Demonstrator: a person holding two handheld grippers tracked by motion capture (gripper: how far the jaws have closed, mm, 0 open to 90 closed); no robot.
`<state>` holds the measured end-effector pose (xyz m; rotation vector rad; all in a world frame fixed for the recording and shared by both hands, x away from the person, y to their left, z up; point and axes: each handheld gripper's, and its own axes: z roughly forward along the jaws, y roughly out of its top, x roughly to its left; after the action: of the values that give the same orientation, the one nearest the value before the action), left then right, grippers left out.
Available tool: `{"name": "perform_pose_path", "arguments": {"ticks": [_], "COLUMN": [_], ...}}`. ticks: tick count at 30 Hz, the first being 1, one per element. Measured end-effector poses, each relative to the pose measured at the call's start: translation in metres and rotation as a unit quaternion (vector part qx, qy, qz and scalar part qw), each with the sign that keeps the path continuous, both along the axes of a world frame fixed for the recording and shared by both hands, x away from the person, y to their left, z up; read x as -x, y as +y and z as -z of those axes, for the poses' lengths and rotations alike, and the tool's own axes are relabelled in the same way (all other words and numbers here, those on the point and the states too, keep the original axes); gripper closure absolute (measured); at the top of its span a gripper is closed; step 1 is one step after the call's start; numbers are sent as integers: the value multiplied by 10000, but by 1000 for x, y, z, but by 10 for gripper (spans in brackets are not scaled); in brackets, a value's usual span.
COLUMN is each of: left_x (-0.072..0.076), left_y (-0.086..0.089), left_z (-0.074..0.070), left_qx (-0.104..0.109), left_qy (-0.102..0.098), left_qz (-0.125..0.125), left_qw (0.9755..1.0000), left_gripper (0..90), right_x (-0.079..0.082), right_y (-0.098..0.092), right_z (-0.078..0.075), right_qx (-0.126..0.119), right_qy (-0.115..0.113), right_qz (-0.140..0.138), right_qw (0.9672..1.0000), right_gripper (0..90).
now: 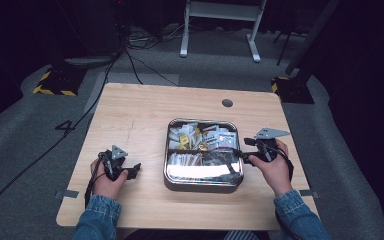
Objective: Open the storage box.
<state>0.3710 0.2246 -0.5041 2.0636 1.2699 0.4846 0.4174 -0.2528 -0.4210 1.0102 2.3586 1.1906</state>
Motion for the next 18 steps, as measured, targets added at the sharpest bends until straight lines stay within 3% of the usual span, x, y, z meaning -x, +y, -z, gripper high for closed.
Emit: {"name": "perform_pose_path", "arguments": {"ticks": [2,6,12,18], "left_x": [-1,-1,-1,-1], "left_y": [-1,-1,-1,-1], "left_z": [0,0,0,0], "left_qx": [17,15,7,-7], "left_qy": [-24,-21,-22,-20], "left_qz": [-11,-13,-4,6], "left_qw": [10000,10000,10000,10000], "left_gripper": [235,235,236,237], "right_x": [-1,-3,-8,-13], "right_y": [22,40,69,95], "right_z": [-11,-15,-14,-8], "right_qx": [-16,22,-27,216], "right_qy": [-42,-9,214,388], "right_qz": [-325,-510,-760,-918], "right_qw": [9995,9987,9969,9948], "right_gripper": [327,336,354,402]}}
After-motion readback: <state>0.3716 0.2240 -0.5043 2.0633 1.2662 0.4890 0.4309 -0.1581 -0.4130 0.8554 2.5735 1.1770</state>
